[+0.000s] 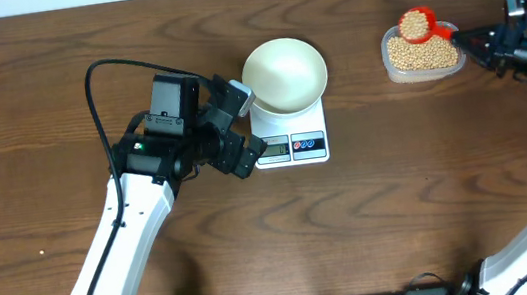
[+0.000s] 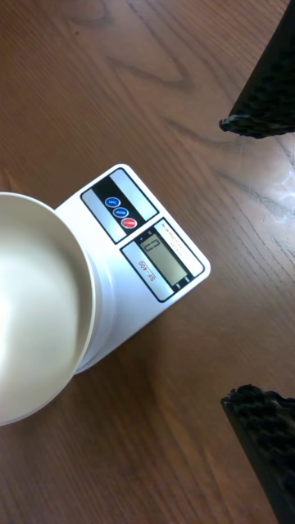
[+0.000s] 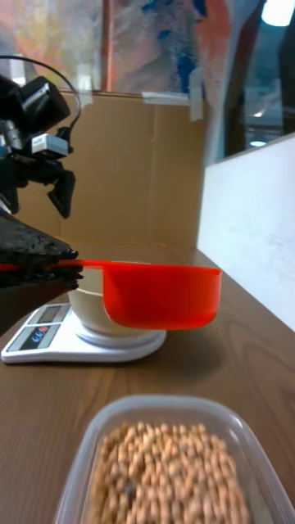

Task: Scoop item into bowl and weigh 50g on scale
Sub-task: 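Lift the filled scoop and carry it left over the cream bowl, then tip the scoop to pour soybeans into the bowl with the right gripper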

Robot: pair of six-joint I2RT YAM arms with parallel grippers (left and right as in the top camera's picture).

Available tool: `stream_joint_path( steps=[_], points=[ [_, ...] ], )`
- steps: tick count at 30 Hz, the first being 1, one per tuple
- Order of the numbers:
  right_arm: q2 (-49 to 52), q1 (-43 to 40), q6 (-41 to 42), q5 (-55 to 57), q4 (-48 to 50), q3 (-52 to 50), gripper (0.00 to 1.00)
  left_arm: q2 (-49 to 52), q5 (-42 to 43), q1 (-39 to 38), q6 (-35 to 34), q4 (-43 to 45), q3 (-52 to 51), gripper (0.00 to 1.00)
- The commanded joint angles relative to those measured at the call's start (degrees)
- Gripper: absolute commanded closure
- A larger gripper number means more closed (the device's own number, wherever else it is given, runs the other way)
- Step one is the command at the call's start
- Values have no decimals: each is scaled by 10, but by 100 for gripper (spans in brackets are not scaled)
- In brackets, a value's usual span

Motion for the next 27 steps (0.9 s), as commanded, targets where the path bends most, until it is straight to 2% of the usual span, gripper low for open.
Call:
stream_joint_path(
  steps=[1,10,15,27],
  points=[
    [6,38,5,-31,4,-1,99,0,1,0,-3,-1,1,1],
    [6,129,54,-19,71,-1,99,0,1,0,-3,-1,1,1],
    [6,192,90,31,115,-1,99,0,1,0,-3,-1,1,1],
    [6,292,103,126,154,1,99,0,1,0,-3,-1,1,1]
  ],
)
